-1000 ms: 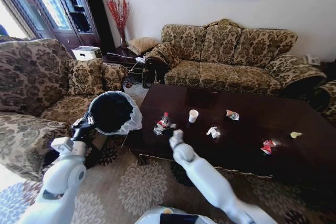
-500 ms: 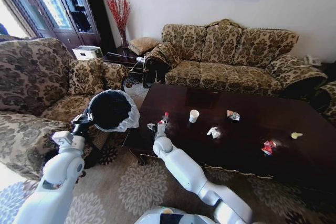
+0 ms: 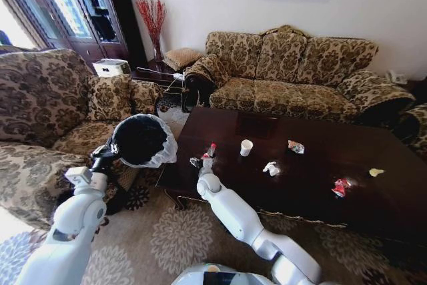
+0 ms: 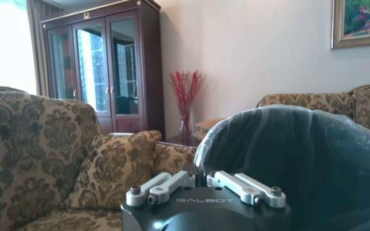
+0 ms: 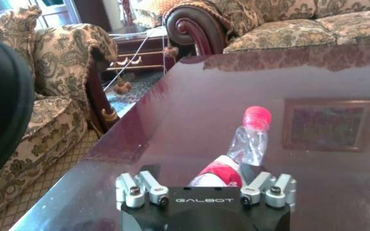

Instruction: Move to the front of the table and place the trash on the table into the trash bin.

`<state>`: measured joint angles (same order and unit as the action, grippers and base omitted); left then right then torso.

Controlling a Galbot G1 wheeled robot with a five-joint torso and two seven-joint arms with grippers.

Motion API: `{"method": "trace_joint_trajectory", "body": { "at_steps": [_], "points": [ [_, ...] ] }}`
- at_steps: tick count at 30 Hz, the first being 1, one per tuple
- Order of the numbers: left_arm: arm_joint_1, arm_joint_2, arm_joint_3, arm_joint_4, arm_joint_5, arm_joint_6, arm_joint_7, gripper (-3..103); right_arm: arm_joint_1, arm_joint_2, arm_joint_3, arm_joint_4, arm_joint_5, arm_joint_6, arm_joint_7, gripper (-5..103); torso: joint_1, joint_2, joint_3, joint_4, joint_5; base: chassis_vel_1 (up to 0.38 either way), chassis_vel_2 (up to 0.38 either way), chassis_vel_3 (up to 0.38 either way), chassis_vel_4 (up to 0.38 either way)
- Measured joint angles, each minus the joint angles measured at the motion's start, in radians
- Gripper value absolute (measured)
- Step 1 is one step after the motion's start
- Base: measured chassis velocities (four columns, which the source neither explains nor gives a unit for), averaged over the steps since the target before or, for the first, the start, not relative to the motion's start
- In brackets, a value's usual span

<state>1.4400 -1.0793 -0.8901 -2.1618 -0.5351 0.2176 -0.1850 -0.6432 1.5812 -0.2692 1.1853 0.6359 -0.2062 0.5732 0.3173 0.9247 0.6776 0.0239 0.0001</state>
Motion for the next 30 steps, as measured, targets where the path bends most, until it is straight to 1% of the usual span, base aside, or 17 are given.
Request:
{"method": "trace_joint_trajectory", "body": {
  "at_steps": [2,3,4,5,6,7,8,9,10,11,13,17,18,19,23,26,30],
  "points": [
    [-0.002,0.004,0.000,-0.001,-0.001,0.000,0.000,3,-0.002,0.000,0.007,-0.003,0.003,0.000,0.001,73,0.000,0.000,0.000,-0.0001,0.0000,0.000,0.000,0.000,0.000],
    [-0.002,0.004,0.000,-0.001,-0.001,0.000,0.000,3,-0.002,0.000,0.007,-0.003,0.003,0.000,0.001,73,0.000,0.000,0.000,-0.0001,0.0000,0.000,0.000,0.000,0.000],
    [-0.002,0.007,0.000,-0.001,-0.002,0.000,0.000,3,-0.003,-0.001,0.009,-0.004,0.003,0.000,0.001,68,0.000,0.000,0.000,-0.0001,-0.0001,0.000,0.000,0.000,0.000],
    [-0.005,0.011,0.000,-0.003,-0.004,0.000,0.000,3,-0.004,-0.004,0.012,-0.005,0.006,0.001,0.003,57,0.000,0.000,0.000,-0.0003,-0.0001,0.000,0.000,0.000,0.000],
    [-0.005,0.013,0.001,-0.003,-0.005,0.000,0.000,3,-0.004,-0.005,0.014,-0.006,0.007,0.001,0.003,51,0.000,0.000,0.000,-0.0003,0.0000,0.000,0.000,0.000,0.000],
    [-0.005,0.013,0.001,-0.003,-0.005,0.000,0.000,3,-0.004,-0.005,0.014,-0.006,0.007,0.001,0.003,51,0.000,0.000,0.000,-0.0003,0.0000,0.000,0.000,0.000,0.000],
    [-0.005,0.013,0.001,-0.003,-0.005,0.000,0.000,3,-0.005,-0.005,0.016,-0.007,0.008,0.002,0.003,46,0.000,0.000,0.000,-0.0002,0.0000,0.000,0.000,0.000,0.000],
    [-0.005,0.013,0.001,-0.003,-0.005,0.000,0.000,3,-0.006,-0.005,0.017,-0.007,0.008,0.003,0.003,46,0.000,0.000,0.000,0.0000,0.0000,0.000,0.000,0.000,0.000],
    [-0.005,0.013,0.001,-0.003,-0.005,0.000,0.000,3,-0.007,-0.006,0.020,-0.008,0.008,0.004,0.003,40,0.000,0.000,0.000,-0.0001,0.0000,0.000,0.000,0.000,0.000],
    [-0.005,0.013,0.001,-0.003,-0.005,0.000,0.000,3,-0.007,-0.006,0.020,-0.008,0.008,0.004,0.003,40,0.000,0.000,0.000,-0.0001,0.0000,0.000,0.000,0.000,0.000],
    [-0.003,0.011,0.002,-0.003,-0.005,0.000,0.001,3,-0.011,-0.006,0.024,-0.009,0.008,0.005,0.003,27,0.000,0.000,0.000,0.0002,0.0001,0.000,0.000,0.000,0.000],
    [-0.003,0.012,0.003,-0.004,-0.005,0.000,0.003,3,-0.013,-0.008,0.028,-0.010,0.009,0.006,0.003,27,0.000,0.000,0.000,0.0003,0.0001,0.000,0.000,0.000,0.000],
    [-0.003,0.015,0.004,-0.005,-0.005,0.000,0.003,3,-0.014,-0.008,0.029,-0.010,0.009,0.006,0.003,19,0.000,0.000,0.000,0.0004,0.0002,0.000,0.000,0.000,0.000],
    [-0.003,0.018,0.004,-0.005,-0.005,0.000,0.004,3,-0.014,-0.009,0.032,-0.010,0.009,0.006,0.003,16,0.000,0.000,0.000,0.0003,0.0002,0.000,0.000,0.000,0.000],
    [-0.005,0.023,0.005,-0.005,-0.006,0.001,0.006,3,-0.017,-0.013,0.036,-0.010,0.009,0.008,0.002,7,0.000,0.000,0.000,-0.0002,-0.0003,0.000,0.000,0.000,0.000],
    [-0.005,0.023,0.006,-0.005,-0.006,0.002,0.007,3,-0.019,-0.015,0.039,-0.010,0.009,0.009,0.001,3,0.000,0.000,0.000,0.0000,-0.0001,0.000,0.000,0.000,0.000],
    [-0.005,0.017,0.009,-0.006,-0.006,0.003,0.008,3,-0.021,-0.018,0.051,-0.009,-0.004,0.021,0.002,3,0.000,0.000,0.000,0.0002,-0.0001,0.000,0.000,0.000,0.000]
  ]
}}
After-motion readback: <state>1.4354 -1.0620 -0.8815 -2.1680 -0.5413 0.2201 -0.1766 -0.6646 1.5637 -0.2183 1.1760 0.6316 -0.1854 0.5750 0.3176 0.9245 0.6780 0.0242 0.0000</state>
